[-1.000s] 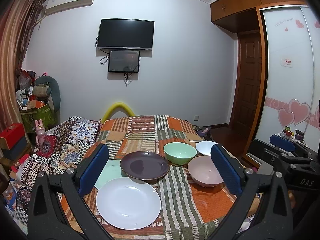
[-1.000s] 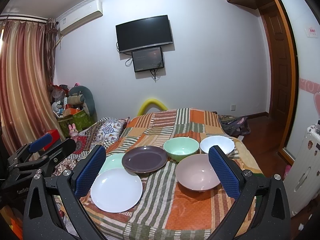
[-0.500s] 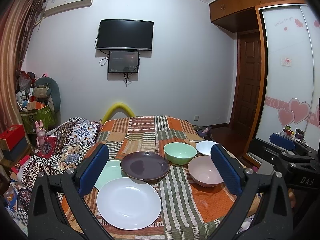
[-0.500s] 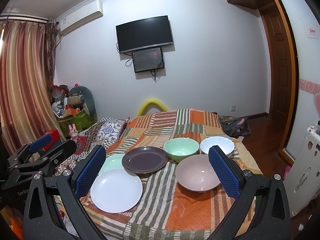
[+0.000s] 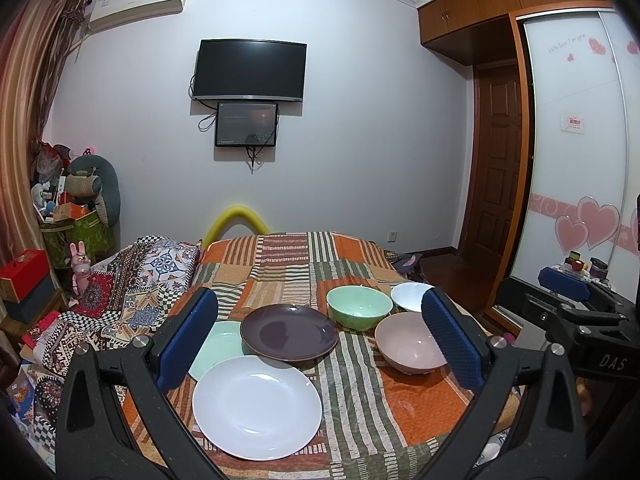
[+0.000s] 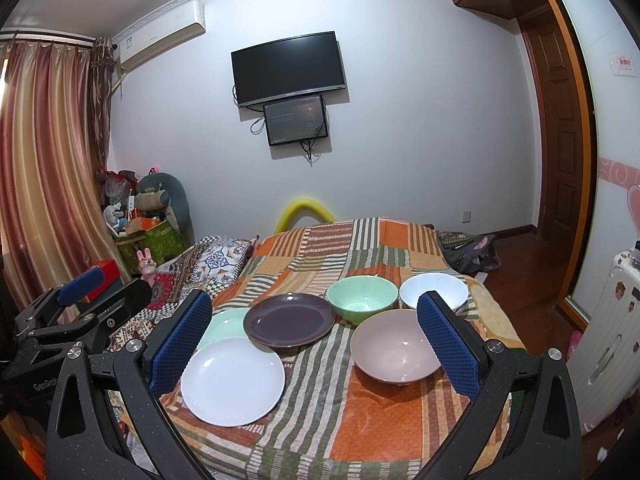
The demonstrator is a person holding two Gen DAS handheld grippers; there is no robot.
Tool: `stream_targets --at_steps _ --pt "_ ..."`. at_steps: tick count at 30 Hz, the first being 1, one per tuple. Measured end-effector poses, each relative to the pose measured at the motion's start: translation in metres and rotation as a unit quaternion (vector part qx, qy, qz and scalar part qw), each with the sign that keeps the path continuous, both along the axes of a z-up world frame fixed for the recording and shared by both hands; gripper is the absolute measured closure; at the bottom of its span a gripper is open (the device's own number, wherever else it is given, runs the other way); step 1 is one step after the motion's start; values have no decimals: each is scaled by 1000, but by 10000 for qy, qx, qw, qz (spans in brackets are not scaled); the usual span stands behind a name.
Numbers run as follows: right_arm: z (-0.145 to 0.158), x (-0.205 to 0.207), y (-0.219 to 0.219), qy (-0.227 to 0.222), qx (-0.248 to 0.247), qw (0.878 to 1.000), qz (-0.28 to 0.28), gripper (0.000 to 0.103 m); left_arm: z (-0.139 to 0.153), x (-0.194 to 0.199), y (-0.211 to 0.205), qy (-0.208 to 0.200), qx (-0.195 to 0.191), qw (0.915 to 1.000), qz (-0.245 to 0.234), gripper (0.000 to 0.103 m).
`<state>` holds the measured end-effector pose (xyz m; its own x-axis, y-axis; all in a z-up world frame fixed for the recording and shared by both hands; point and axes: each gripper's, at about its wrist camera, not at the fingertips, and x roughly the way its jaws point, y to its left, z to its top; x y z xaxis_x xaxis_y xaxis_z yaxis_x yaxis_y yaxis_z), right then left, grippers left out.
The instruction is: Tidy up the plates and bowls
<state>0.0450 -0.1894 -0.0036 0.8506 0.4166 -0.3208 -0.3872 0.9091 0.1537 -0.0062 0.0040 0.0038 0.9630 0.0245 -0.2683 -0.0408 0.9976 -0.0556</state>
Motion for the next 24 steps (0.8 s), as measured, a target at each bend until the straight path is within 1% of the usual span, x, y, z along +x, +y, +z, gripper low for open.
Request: stream_targets --at_steps 24 --pt "0 2 -3 60 23 10000 21 1 1 0 1 -41 1 10000 -76 0"
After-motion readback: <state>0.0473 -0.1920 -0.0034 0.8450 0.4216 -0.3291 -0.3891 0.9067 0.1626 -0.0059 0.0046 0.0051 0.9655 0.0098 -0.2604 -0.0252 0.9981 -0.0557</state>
